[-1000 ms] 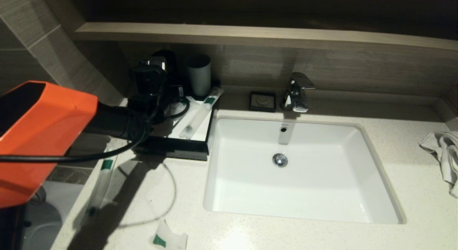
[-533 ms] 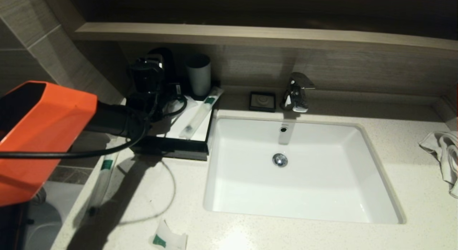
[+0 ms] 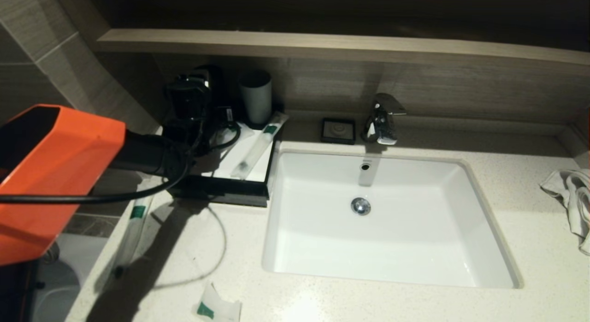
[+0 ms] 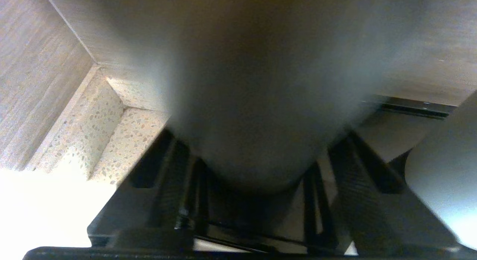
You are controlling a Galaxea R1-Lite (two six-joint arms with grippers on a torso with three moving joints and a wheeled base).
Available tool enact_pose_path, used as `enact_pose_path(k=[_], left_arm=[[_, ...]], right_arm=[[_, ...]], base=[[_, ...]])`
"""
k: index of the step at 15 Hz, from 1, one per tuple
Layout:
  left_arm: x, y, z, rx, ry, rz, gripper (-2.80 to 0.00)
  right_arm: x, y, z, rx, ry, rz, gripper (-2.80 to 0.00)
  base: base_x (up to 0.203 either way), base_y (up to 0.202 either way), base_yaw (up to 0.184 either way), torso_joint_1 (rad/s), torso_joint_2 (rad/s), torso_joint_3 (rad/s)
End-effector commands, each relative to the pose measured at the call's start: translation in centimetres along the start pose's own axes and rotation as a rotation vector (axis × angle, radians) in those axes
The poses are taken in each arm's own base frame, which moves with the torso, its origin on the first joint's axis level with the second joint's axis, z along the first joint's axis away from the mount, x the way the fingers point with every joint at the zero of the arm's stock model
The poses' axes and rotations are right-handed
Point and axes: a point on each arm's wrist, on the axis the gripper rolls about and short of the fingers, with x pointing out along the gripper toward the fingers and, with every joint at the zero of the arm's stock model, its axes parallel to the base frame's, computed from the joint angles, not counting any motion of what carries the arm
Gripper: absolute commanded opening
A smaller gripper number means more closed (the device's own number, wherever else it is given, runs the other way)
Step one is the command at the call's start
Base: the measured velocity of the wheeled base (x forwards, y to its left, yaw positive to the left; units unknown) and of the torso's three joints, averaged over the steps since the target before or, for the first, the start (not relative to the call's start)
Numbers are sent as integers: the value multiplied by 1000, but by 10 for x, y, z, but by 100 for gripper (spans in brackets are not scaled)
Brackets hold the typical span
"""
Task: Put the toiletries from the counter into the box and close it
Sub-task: Place the cup on the storage box
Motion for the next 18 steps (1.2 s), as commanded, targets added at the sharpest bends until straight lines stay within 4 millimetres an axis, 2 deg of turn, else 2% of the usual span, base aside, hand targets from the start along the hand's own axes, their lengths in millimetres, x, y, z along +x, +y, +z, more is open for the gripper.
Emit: enact_pose_path(k=[1, 9, 14, 18], left_arm=[[0, 0, -1, -1, -1, 3, 0], [-9, 3, 7, -8, -12, 2, 0], [-31, 11, 19, -14, -12, -2, 0], [-52, 14, 19, -9, 6, -12, 0]], right_arm=[[0, 0, 0, -1, 0, -1, -280], [0, 0, 0, -1, 0, -1, -280], [0, 0, 0, 0, 0, -1, -280], [0, 0, 0, 0, 0, -1, -280]], base=[[0, 0, 0, 0, 0, 0], [0, 0, 0, 0, 0, 0], [0, 0, 0, 0, 0, 0], [0, 0, 0, 0, 0, 0]])
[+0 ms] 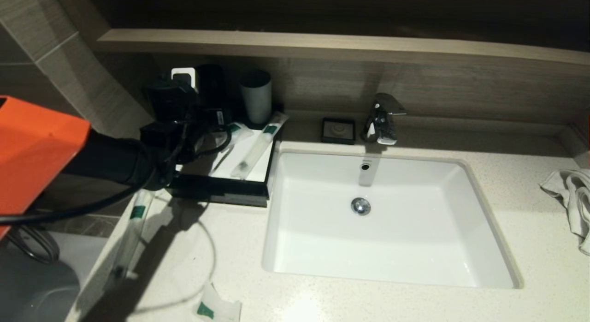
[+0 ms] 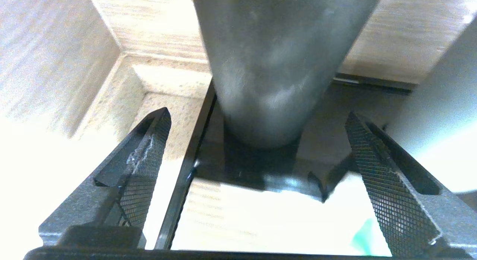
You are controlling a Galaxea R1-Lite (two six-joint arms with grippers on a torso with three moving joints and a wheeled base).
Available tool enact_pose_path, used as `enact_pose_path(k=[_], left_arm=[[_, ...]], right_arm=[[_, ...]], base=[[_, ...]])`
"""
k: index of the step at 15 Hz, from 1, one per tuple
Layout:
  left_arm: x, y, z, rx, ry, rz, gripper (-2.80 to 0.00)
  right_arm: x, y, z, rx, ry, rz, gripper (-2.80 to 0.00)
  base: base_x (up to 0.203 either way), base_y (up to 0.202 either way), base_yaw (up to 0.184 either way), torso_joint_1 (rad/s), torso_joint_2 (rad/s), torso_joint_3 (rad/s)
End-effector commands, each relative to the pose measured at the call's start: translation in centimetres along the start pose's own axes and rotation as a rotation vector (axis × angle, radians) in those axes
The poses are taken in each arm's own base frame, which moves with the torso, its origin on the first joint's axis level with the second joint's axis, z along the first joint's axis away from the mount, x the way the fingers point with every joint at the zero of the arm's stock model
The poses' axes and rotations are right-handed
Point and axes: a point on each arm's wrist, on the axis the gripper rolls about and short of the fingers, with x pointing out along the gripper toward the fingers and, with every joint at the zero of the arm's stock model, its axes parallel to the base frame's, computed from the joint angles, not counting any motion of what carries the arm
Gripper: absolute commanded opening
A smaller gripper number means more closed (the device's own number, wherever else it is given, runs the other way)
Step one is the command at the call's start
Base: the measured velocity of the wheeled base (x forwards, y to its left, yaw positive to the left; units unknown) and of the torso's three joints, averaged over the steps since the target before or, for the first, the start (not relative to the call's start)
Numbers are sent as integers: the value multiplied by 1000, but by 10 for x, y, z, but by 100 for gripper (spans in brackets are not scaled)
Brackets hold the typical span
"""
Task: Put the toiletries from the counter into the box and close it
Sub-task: Place the cup on the storage box, then open the drawer
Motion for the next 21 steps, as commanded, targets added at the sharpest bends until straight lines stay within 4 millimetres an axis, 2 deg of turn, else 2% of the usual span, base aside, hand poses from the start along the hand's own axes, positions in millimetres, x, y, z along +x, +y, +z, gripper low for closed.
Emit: enact_pose_path(k=[1, 7, 12, 14, 15, 21], left_arm=[[-18, 3, 9, -4, -9, -7, 0], [-66, 7, 12, -1, 18, -45, 0], [-114, 17, 32, -24, -6, -72, 0], [-133, 25, 30, -19, 10, -76, 0], [-144, 29, 29, -19, 14, -77, -280], [-187, 46, 25, -23, 40, -91, -280]], right_arm=[[0, 0, 0, 0, 0, 0, -280], [0, 0, 0, -1, 0, 0, -280], [0, 0, 0, 0, 0, 0, -280], [0, 0, 0, 0, 0, 0, -280], [0, 0, 0, 0, 0, 0, -280], [0, 0, 0, -1, 0, 0, -280]], base=[[0, 0, 0, 0, 0, 0], [0, 0, 0, 0, 0, 0], [0, 0, 0, 0, 0, 0], [0, 0, 0, 0, 0, 0], [0, 0, 0, 0, 0, 0], [0, 0, 0, 0, 0, 0]])
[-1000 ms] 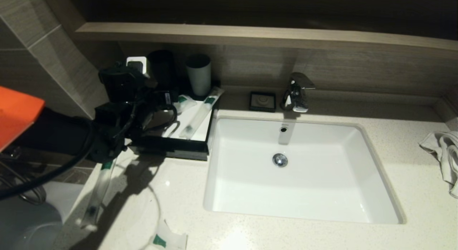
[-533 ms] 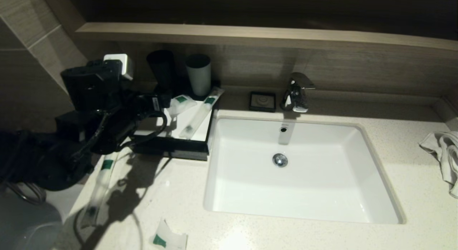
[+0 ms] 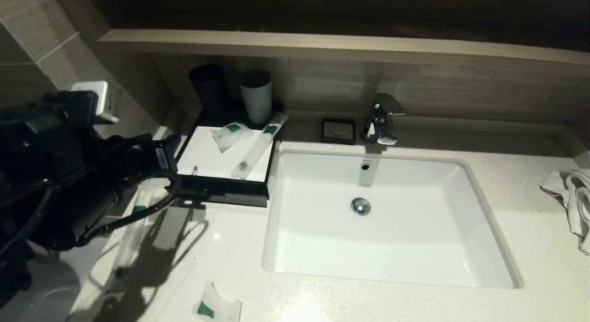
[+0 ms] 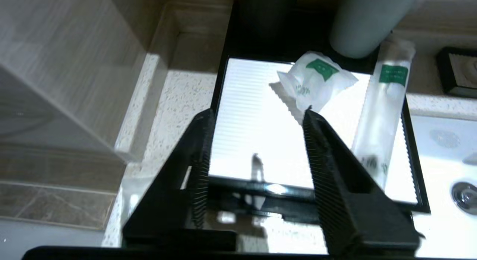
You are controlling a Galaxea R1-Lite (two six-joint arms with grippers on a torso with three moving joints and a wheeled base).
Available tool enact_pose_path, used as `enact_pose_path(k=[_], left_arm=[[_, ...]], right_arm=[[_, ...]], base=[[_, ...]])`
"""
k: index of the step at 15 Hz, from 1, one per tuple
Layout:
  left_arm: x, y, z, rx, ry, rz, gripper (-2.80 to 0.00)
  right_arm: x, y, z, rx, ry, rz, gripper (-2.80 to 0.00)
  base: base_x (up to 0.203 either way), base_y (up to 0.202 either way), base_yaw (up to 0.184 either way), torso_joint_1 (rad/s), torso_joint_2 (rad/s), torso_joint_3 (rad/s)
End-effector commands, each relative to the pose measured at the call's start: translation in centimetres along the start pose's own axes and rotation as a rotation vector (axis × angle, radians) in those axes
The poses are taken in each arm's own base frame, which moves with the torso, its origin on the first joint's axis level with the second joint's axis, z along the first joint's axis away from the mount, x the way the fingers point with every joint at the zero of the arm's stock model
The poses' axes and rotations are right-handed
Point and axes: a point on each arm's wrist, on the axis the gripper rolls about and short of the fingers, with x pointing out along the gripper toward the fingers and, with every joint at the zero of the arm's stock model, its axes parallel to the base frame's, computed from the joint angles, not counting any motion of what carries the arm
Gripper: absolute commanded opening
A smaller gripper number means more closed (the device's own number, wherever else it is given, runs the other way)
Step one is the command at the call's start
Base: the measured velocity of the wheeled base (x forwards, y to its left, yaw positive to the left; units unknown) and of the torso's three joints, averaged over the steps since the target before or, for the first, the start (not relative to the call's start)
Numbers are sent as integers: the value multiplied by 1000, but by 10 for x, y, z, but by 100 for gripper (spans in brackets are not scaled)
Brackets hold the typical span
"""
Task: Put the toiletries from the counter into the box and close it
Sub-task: Open the drawer
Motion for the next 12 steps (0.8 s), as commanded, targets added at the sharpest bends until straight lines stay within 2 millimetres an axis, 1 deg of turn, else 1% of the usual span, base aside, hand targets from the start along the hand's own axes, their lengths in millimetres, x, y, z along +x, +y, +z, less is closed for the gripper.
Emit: enact_pose_path(k=[1, 5, 8, 10, 11, 12], left_arm=[[-16, 4, 1, -9, -13, -5, -280], [-16, 4, -8, 3, 19, -6, -280], [-23, 7, -25, 23, 80, -11, -280], [-30, 10, -43, 18, 140, -16, -280], [-31, 9, -46, -15, 150, -36, -280], [-29, 8, -44, -34, 150, -87, -280]], right_arm=[[0, 0, 0, -1, 0, 0, -280], [0, 0, 0, 1, 0, 0, -280], [0, 0, 0, 0, 0, 0, -280], [0, 0, 0, -1, 2, 0, -280], [0, 0, 0, -1, 2, 0, -280], [0, 0, 0, 1, 0, 0, -280]], base=[[0, 0, 0, 0, 0, 0], [0, 0, 0, 0, 0, 0], [0, 0, 0, 0, 0, 0], [0, 0, 0, 0, 0, 0], [0, 0, 0, 0, 0, 0], [0, 0, 0, 0, 0, 0]])
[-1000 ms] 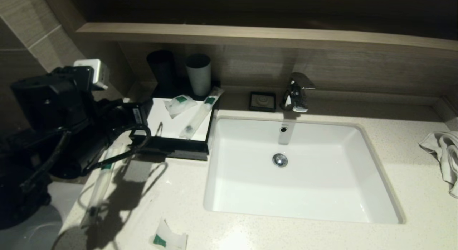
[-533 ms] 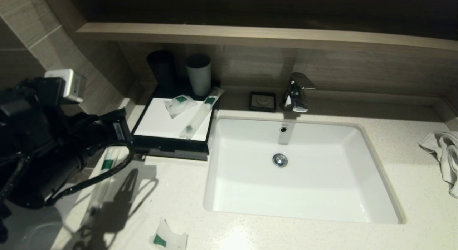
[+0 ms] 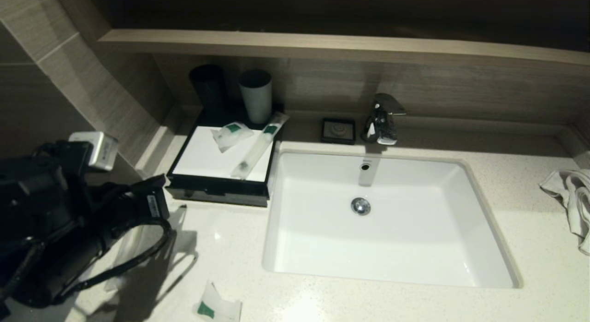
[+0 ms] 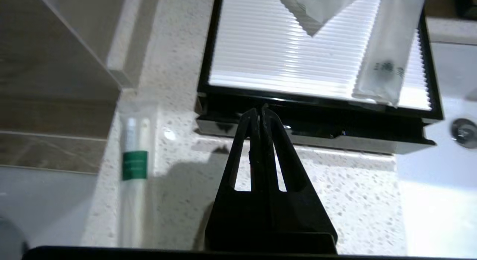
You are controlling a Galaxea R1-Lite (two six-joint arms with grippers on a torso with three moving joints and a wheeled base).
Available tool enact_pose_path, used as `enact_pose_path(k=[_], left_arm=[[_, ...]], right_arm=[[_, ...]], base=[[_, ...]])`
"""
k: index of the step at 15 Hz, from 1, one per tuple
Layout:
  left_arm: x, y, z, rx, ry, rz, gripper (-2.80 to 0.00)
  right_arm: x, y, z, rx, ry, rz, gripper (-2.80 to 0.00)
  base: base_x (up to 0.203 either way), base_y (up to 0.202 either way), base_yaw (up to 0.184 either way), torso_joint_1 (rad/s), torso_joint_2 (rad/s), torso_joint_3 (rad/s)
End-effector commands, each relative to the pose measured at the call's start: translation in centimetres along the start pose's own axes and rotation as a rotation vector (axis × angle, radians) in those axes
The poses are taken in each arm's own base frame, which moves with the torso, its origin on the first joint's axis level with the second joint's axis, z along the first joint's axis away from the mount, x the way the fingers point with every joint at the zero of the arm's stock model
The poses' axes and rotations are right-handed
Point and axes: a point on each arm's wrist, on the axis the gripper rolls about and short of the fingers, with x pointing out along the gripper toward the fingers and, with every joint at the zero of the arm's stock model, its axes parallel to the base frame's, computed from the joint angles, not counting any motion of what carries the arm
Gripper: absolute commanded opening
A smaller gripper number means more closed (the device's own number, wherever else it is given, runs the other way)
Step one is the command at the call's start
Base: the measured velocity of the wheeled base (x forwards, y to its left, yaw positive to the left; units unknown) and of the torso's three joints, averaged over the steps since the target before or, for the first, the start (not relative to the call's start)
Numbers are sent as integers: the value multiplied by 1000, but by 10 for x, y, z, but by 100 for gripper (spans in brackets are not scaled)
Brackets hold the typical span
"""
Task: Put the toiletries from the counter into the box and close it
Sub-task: Open the drawer
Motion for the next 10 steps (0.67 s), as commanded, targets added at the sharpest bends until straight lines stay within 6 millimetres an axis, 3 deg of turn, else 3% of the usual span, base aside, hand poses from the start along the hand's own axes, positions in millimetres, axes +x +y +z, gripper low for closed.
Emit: enact_pose_path(k=[1, 5, 10], left_arm=[[1, -1, -7, -11, 35, -62, -280], [-6, -8, -23, 6, 92, -115, -280], [1, -12, -29, -25, 123, -117, -280]], right_arm=[[0, 0, 0, 0, 0, 0, -280], [0, 0, 0, 1, 0, 0, -280], [0, 0, 0, 1, 0, 0, -280]], base=[[0, 0, 0, 0, 0, 0], [0, 0, 0, 0, 0, 0], [0, 0, 0, 0, 0, 0]])
